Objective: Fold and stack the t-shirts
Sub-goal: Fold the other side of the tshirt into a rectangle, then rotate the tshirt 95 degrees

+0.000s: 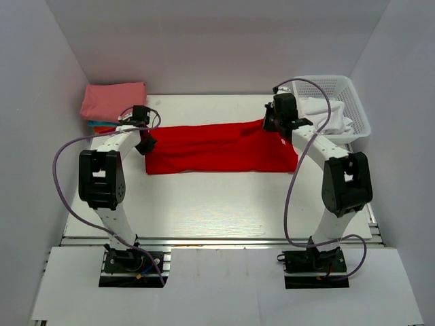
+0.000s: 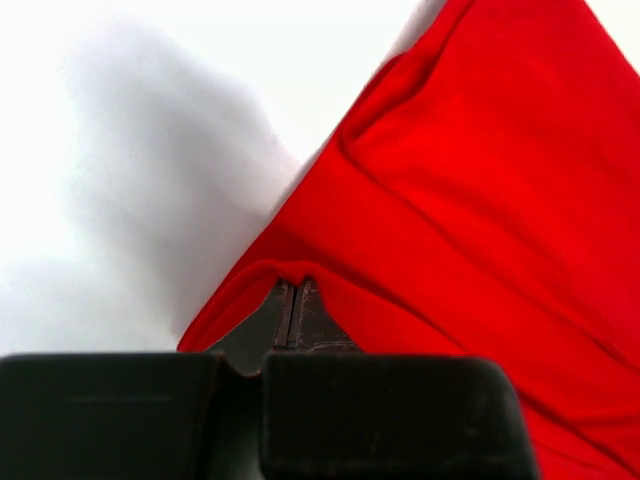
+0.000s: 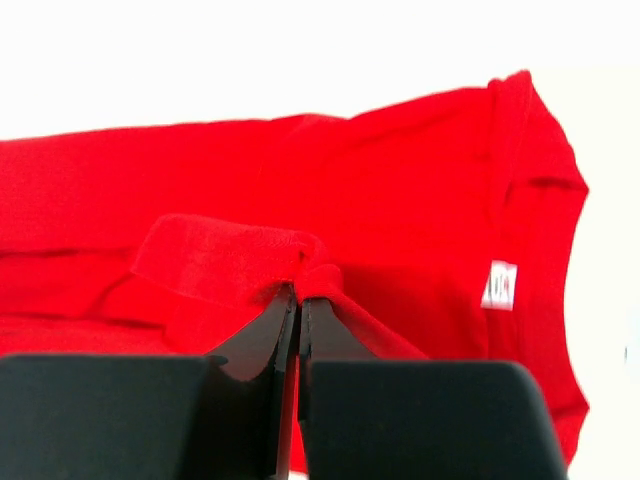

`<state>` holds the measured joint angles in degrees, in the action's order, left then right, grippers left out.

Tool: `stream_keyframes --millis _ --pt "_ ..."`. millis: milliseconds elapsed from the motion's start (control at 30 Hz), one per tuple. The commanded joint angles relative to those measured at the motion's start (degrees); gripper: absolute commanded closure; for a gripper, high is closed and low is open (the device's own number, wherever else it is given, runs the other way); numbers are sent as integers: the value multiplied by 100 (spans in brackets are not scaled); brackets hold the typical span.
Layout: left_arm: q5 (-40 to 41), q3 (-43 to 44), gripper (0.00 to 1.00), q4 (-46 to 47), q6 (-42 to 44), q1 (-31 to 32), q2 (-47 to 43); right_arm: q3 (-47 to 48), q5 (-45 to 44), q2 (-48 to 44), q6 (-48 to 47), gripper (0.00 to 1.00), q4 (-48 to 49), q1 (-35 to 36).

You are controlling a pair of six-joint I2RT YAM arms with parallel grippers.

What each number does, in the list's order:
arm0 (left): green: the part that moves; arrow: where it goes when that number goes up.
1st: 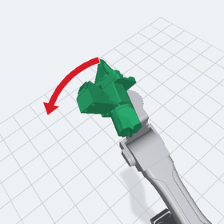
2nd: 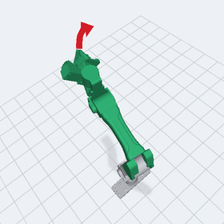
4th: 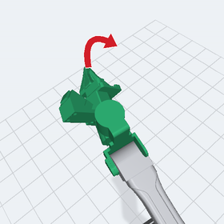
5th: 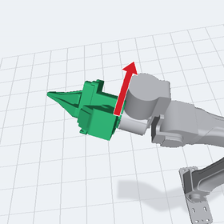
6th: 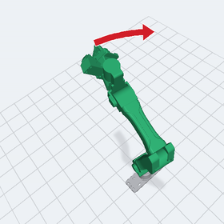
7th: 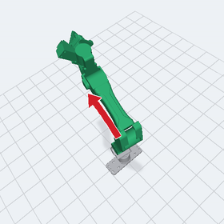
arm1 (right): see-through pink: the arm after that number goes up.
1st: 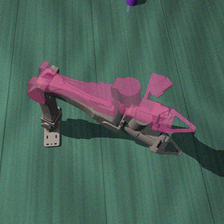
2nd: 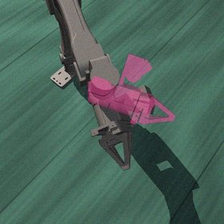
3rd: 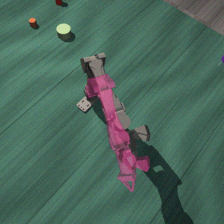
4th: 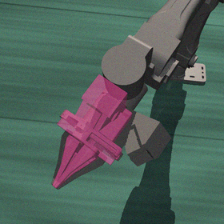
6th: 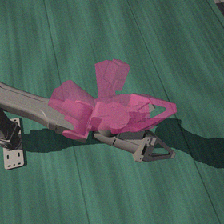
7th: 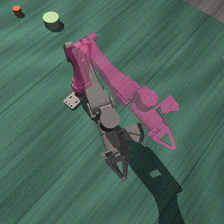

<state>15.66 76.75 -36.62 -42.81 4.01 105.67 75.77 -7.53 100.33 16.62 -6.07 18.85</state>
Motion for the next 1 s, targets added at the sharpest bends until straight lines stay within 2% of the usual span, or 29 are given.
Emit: stream_keyframes --millis 0,167,233,267,300,367,400,500,600,700,767,867,967 --pt "69 444 100 295 176 -50 181 631 208 467 -334 100 36 -144" --pt "130 1120 100 244 176 -50 936 1405 428 1347 -546 100 53 -329" --pt "130 1403 74 -81 176 -111 1174 2072 375 1848 -511 99 -122 -426" --pt "130 1665 61 -221 176 -111 1280 2291 358 1980 -450 86 -410 -461" --pt "130 1755 37 -397 176 -163 1351 2876 340 2321 -371 61 -726 -514" --pt "130 1808 9 -398 228 -164 1351 3110 471 2438 -397 43 -825 -558" --pt "130 1808 0 -398 290 -164 1195 3241 576 2482 -397 31 -852 -541" --pt "130 1695 0 -346 343 -164 904 3287 604 2360 -344 15 -914 -558" --pt "-10 1283 0 -22 518 -164 421 2954 691 2008 -230 10 -949 -558" --pt "-316 1071 0 190 816 -93 86 2207 1042 1490 -125 10 -845 -523" --pt "-572 1018 0 357 1001 -32 86 1471 1287 1060 59 10 -774 -496" --pt "-1502 886 0 760 1292 29 86 487 1500 551 218 10 -519 -497" --pt "-1715 885 0 832 1415 82 349 -348 1500 155 368 10 -352 -488"
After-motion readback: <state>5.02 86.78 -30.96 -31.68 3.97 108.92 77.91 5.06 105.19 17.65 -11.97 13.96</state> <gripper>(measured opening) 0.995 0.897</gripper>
